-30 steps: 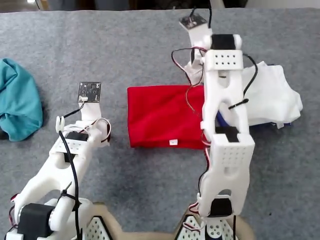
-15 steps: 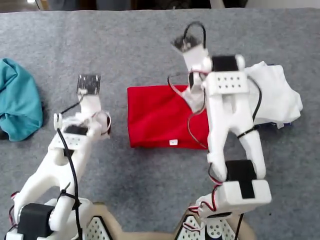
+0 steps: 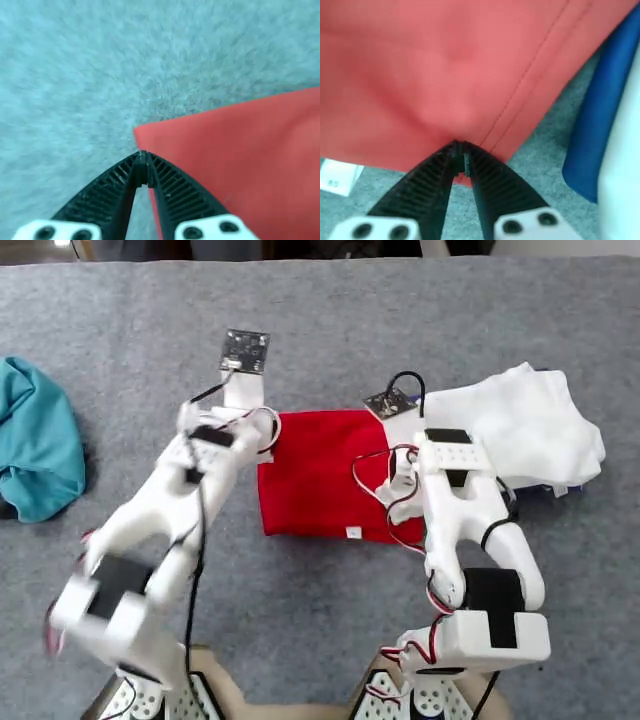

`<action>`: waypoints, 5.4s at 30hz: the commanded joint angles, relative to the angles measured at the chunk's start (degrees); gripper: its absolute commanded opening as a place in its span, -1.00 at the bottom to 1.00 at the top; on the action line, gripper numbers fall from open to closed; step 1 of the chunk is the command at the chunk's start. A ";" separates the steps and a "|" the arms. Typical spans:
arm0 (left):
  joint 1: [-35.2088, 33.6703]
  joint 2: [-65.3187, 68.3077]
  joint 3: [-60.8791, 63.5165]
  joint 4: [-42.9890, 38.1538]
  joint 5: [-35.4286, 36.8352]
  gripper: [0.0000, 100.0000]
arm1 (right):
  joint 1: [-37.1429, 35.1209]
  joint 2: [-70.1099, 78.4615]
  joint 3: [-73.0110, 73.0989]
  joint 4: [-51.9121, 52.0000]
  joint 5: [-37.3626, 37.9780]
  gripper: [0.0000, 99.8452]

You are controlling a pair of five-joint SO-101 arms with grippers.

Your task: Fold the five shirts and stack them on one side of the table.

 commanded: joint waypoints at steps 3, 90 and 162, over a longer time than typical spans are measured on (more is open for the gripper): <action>0.22 13.63 -16.57 7.12 1.49 -0.94 | 0.88 -4.00 -0.66 -0.18 0.00 -0.97; -10.24 -26.20 32.22 -2.46 -8.26 -0.94 | -11.43 -0.92 5.67 -9.23 -58.02 -0.33; -10.24 -26.20 32.22 -2.37 -8.26 -0.94 | 32.88 -0.57 -35.74 -0.79 -7.21 -0.96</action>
